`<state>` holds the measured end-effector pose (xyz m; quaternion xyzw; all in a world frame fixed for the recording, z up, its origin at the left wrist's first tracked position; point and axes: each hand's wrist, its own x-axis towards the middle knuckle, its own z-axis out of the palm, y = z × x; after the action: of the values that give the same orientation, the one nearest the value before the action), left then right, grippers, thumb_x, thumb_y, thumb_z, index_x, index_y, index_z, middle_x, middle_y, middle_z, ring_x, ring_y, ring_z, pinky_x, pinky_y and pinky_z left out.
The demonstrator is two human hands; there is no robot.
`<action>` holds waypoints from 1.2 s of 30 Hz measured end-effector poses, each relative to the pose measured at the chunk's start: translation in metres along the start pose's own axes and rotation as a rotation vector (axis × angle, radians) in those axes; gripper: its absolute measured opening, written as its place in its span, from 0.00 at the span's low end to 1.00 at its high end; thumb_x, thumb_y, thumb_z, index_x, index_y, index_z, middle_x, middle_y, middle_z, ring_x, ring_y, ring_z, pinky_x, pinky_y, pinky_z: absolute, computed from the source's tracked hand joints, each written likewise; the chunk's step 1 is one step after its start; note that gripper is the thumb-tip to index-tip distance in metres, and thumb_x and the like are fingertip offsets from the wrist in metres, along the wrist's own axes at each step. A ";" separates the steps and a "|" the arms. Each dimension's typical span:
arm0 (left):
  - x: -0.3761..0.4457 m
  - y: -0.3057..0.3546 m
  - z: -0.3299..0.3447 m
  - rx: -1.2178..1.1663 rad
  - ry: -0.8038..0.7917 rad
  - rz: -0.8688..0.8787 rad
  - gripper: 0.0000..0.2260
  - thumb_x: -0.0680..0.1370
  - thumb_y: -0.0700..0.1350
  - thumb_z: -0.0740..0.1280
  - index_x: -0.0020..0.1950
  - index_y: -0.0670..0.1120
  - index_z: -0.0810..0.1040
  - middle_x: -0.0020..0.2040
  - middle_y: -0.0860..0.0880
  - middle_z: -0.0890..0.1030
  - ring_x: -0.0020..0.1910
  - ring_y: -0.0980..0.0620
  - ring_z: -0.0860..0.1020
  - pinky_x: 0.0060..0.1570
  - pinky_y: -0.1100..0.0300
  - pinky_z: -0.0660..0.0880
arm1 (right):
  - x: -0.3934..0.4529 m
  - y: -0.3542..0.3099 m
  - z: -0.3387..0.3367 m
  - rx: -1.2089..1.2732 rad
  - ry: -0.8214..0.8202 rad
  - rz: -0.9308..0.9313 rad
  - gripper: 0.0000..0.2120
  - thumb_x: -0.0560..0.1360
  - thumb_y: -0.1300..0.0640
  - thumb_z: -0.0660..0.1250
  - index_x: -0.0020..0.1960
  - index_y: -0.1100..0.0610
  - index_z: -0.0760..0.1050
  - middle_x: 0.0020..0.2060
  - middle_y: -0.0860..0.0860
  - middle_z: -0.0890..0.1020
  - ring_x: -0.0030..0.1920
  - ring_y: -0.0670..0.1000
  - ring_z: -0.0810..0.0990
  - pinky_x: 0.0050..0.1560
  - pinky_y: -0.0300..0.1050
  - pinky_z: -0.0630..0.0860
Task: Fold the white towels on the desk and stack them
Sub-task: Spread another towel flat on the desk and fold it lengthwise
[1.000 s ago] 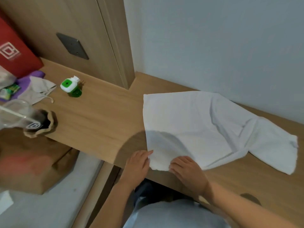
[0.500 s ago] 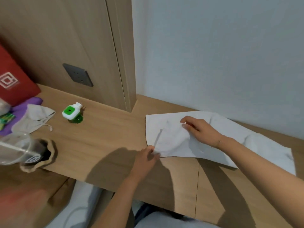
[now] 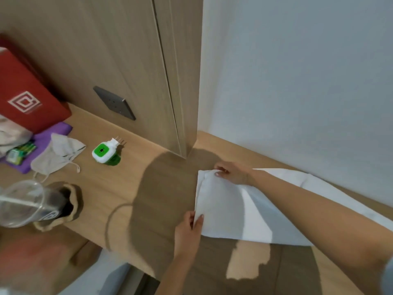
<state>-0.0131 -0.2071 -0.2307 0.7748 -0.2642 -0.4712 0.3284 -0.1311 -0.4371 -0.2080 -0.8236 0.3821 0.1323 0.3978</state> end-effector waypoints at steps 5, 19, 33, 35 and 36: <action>0.008 0.001 -0.006 -0.024 0.139 -0.051 0.06 0.79 0.48 0.68 0.43 0.51 0.76 0.36 0.52 0.81 0.33 0.60 0.78 0.31 0.72 0.70 | 0.022 -0.007 0.004 -0.089 -0.025 0.022 0.10 0.83 0.55 0.55 0.56 0.60 0.71 0.45 0.52 0.73 0.45 0.53 0.70 0.42 0.43 0.61; 0.004 -0.001 -0.014 0.200 0.102 0.052 0.09 0.79 0.52 0.67 0.41 0.52 0.74 0.33 0.53 0.77 0.32 0.56 0.75 0.30 0.66 0.69 | 0.028 -0.031 0.023 0.055 0.138 0.007 0.08 0.80 0.52 0.62 0.43 0.53 0.70 0.33 0.46 0.73 0.38 0.51 0.71 0.37 0.43 0.65; 0.012 0.014 -0.024 0.476 0.166 -0.024 0.13 0.79 0.55 0.65 0.57 0.48 0.72 0.50 0.51 0.79 0.49 0.52 0.77 0.44 0.61 0.74 | -0.009 -0.048 0.047 0.045 0.537 0.115 0.14 0.78 0.53 0.65 0.61 0.57 0.73 0.59 0.53 0.76 0.57 0.54 0.75 0.56 0.46 0.74; 0.009 0.019 -0.023 0.625 0.261 0.072 0.16 0.80 0.54 0.65 0.64 0.49 0.70 0.59 0.50 0.75 0.59 0.51 0.72 0.56 0.58 0.69 | -0.047 -0.046 0.059 0.123 0.658 0.102 0.14 0.79 0.54 0.64 0.63 0.55 0.74 0.62 0.52 0.76 0.60 0.53 0.76 0.62 0.46 0.73; 0.006 0.024 -0.020 0.644 0.289 0.151 0.16 0.80 0.53 0.65 0.65 0.50 0.70 0.61 0.50 0.73 0.61 0.50 0.70 0.58 0.57 0.68 | -0.068 -0.041 0.068 0.145 0.686 0.116 0.13 0.79 0.55 0.64 0.63 0.55 0.74 0.63 0.52 0.76 0.62 0.54 0.75 0.64 0.45 0.70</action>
<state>0.0050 -0.2215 -0.2094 0.8755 -0.4063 -0.2240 0.1353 -0.1408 -0.3342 -0.1936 -0.7667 0.5479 -0.1571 0.2954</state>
